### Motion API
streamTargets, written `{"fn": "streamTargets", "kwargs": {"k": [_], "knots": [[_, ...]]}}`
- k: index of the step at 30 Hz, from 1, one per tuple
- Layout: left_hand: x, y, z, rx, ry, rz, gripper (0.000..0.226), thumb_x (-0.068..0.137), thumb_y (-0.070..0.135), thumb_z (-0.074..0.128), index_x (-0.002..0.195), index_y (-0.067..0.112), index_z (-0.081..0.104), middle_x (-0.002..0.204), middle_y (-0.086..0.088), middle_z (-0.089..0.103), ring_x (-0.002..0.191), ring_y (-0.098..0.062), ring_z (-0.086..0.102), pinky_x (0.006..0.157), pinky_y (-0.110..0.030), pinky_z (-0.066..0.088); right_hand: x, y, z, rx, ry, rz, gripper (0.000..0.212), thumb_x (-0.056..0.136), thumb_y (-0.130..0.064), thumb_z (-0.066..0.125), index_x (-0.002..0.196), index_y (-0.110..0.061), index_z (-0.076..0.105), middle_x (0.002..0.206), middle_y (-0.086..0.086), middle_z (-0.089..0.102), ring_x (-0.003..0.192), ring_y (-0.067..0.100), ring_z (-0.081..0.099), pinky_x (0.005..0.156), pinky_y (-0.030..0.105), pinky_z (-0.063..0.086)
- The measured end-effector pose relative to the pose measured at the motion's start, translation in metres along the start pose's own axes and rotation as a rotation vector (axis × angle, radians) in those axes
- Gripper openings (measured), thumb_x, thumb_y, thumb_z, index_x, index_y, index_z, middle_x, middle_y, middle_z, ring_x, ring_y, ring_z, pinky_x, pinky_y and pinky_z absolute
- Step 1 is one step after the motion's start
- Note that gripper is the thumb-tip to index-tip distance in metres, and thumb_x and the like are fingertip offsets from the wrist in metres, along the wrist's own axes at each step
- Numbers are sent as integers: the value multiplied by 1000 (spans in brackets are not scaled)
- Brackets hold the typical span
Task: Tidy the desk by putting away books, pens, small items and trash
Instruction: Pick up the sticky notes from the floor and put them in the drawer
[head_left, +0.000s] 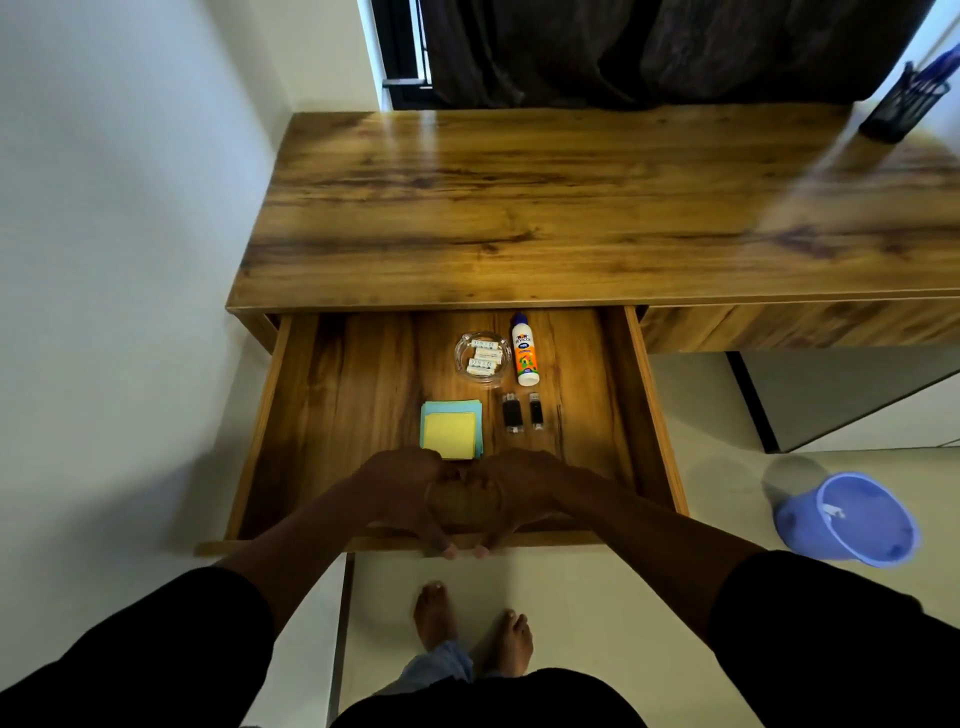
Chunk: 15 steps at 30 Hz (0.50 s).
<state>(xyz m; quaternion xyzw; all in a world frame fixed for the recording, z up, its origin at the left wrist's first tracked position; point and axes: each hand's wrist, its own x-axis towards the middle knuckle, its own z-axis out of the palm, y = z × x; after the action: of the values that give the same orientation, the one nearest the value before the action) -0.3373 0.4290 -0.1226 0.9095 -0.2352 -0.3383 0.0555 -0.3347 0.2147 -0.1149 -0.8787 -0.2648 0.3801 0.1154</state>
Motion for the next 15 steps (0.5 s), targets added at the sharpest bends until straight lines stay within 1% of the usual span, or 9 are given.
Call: {"fn": "streamTargets", "kwargs": {"k": [2,3,5,6,8,9,10,13,15], "knots": [[3,-5,-6,-4,65,-24,124,36,101,64,141,40,40,135,13,57,116,-10,57,98,-34,53,2,2,-10,59,67,62,89,58,-63,88,135,-34,54,131,-2,62,115,23,60,96,41,53],[4,-7,-9,-5,100,-31,125,36,99,64,142,39,39,138,13,55,120,-11,56,101,-35,52,12,10,-8,5,96,85,93,53,-66,87,134,-37,54,131,-2,61,115,29,58,93,42,52],[4,-11,-15,26,195,-40,126,39,98,64,146,37,38,145,12,49,130,-14,48,106,-36,46,46,33,3,-68,161,124,113,29,-85,80,132,-52,45,131,-4,61,109,54,48,87,49,50],[4,-13,-18,44,242,-47,127,41,99,62,148,36,37,149,11,45,135,-16,44,109,-36,44,52,34,2,-110,198,157,118,23,-93,72,131,-56,42,132,-4,60,110,59,41,88,54,47],[4,-15,-24,57,309,-59,133,43,103,55,153,31,34,156,8,37,143,-19,35,113,-40,40,37,29,-20,-182,267,80,111,38,-94,67,136,-44,45,141,-1,52,130,45,36,101,55,36],[5,-17,-28,52,339,-60,136,43,104,50,154,29,32,159,6,33,146,-21,32,114,-42,39,25,26,-33,-201,290,63,112,48,-92,65,142,-35,43,148,0,45,139,35,30,109,56,31],[6,-18,-31,49,367,-60,137,44,104,49,156,28,30,161,5,30,148,-22,29,114,-43,39,17,27,-42,-211,339,50,115,54,-92,63,148,-31,37,155,1,37,146,30,23,116,56,25],[14,-20,-47,109,436,-40,136,50,101,51,159,24,25,165,0,23,151,-25,24,117,-45,33,12,31,-53,-243,427,94,128,56,-97,56,158,-29,18,166,4,18,154,31,6,123,59,13],[20,-23,-55,175,462,-35,141,51,105,42,160,20,22,167,-5,20,153,-28,20,122,-48,27,17,30,-57,-235,456,103,133,55,-99,54,159,-30,9,168,6,9,155,33,0,124,59,9]]}}
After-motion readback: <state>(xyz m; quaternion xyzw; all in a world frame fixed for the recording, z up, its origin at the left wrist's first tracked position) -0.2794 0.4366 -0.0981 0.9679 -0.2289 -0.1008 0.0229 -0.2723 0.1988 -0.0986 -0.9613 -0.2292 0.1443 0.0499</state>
